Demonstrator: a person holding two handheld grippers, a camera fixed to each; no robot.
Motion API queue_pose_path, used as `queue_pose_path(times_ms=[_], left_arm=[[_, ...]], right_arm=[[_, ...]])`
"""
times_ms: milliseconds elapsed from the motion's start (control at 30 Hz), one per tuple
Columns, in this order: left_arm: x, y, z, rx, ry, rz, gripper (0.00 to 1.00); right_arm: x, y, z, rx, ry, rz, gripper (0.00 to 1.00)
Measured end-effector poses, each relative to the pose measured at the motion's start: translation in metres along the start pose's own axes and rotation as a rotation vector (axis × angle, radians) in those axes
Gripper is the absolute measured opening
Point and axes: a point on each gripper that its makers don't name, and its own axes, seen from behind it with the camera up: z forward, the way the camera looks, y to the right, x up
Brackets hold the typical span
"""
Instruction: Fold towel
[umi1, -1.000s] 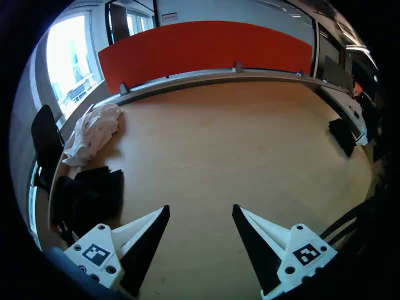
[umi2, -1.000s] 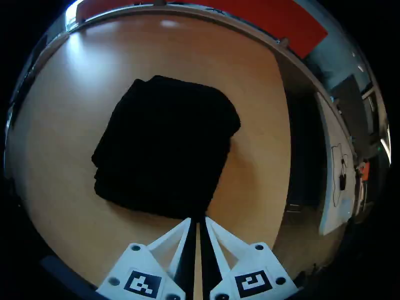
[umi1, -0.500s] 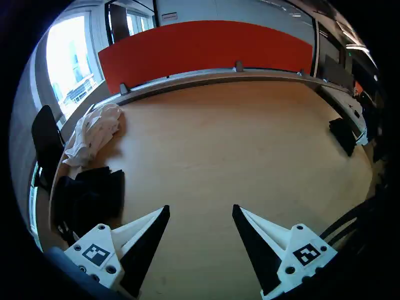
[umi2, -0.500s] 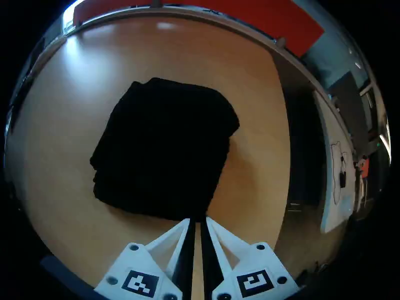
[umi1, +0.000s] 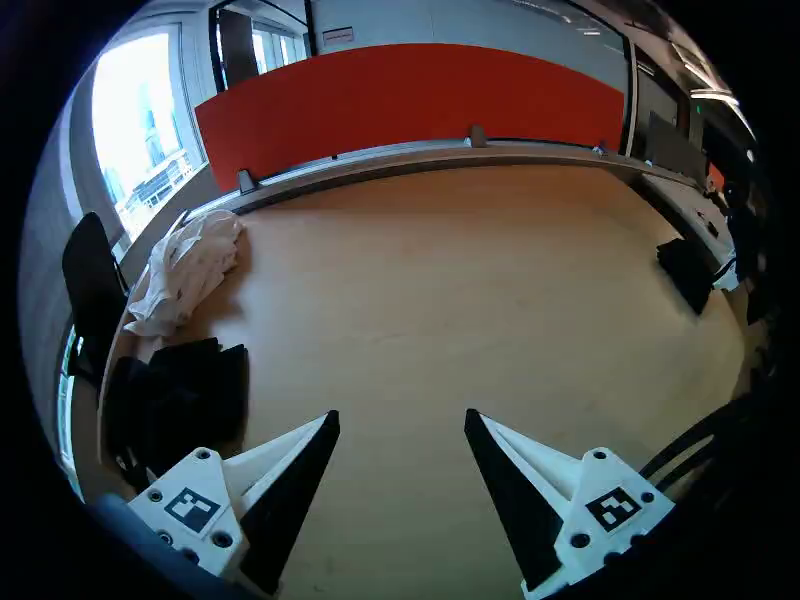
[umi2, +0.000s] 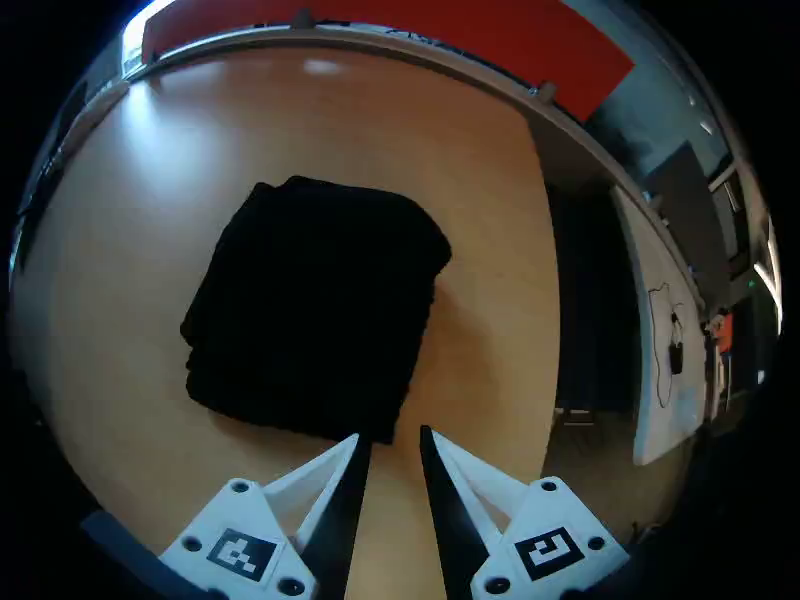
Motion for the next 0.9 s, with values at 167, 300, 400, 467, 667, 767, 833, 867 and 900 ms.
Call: queue_pose_path(times_ms=[167,300,400,467,667,767,833,867,900], left_arm=[[0.001,0.0,0.0,-0.002,0.003,0.006,0.93],[0.002,0.001,0.0,-0.003,0.005,0.005,0.93],[0.003,0.002,0.0,-0.006,0.008,0.001,0.93],[0.003,0.001,0.0,-0.007,0.01,0.0,0.93],[0.003,0.001,0.001,-0.01,0.012,0.001,0.93],[0.003,0.001,0.001,-0.01,0.013,-0.001,0.93],[0.002,0.0,0.001,-0.01,0.013,-0.002,0.93],[0.002,0.0,0.001,-0.01,0.013,-0.003,0.93],[0.002,0.0,0.001,-0.01,0.013,-0.004,0.93]], right_arm=[[0.0,0.001,-0.004,-0.006,0.007,0.005,0.39],[0.0,0.001,-0.008,-0.009,0.014,0.005,0.39],[0.0,0.002,-0.011,-0.014,0.016,0.005,0.39],[-0.001,0.004,-0.013,-0.018,0.016,0.007,0.39],[0.004,0.007,-0.021,-0.028,0.037,0.018,0.41],[0.013,0.007,-0.025,-0.028,0.059,0.024,0.63],[0.019,0.005,-0.026,-0.023,0.075,0.027,0.72],[0.022,0.004,-0.027,-0.02,0.083,0.028,0.73],[0.026,0.003,-0.027,-0.017,0.092,0.03,0.73]])
